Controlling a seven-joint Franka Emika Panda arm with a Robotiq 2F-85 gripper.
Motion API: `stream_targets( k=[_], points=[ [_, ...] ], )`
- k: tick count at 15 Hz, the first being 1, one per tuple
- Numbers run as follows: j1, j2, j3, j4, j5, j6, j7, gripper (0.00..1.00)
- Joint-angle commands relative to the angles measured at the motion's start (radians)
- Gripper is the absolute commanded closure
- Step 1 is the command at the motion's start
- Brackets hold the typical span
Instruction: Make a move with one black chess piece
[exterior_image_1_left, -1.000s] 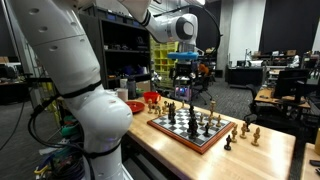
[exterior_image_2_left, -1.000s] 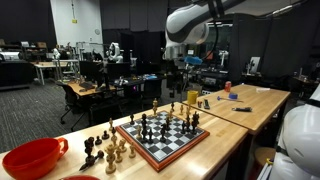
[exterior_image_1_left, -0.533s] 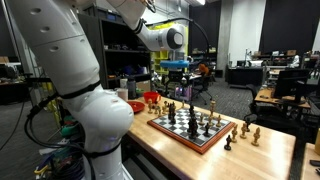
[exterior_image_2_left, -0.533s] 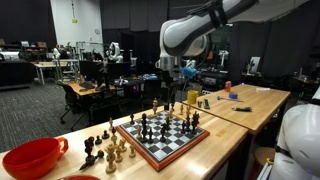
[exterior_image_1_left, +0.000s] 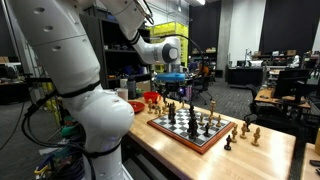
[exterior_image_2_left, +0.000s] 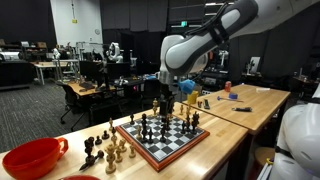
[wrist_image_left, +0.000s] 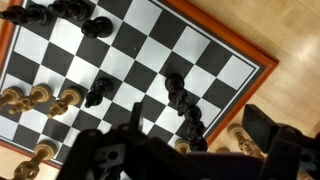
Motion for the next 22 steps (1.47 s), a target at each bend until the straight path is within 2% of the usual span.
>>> stream_targets(
  k=[1, 7, 22],
  points=[
    [-0.004, 0.011, 0.008, -0.016, -0.013, 0.06, 0.025, 0.0],
    [-0.001, 0.018, 0.0, -0.013, -0.002, 0.051, 0.007, 0.0],
    [-0.01, 0.191, 0.003, 0.059, -0.004, 0.082, -0.05, 0.0]
  ],
)
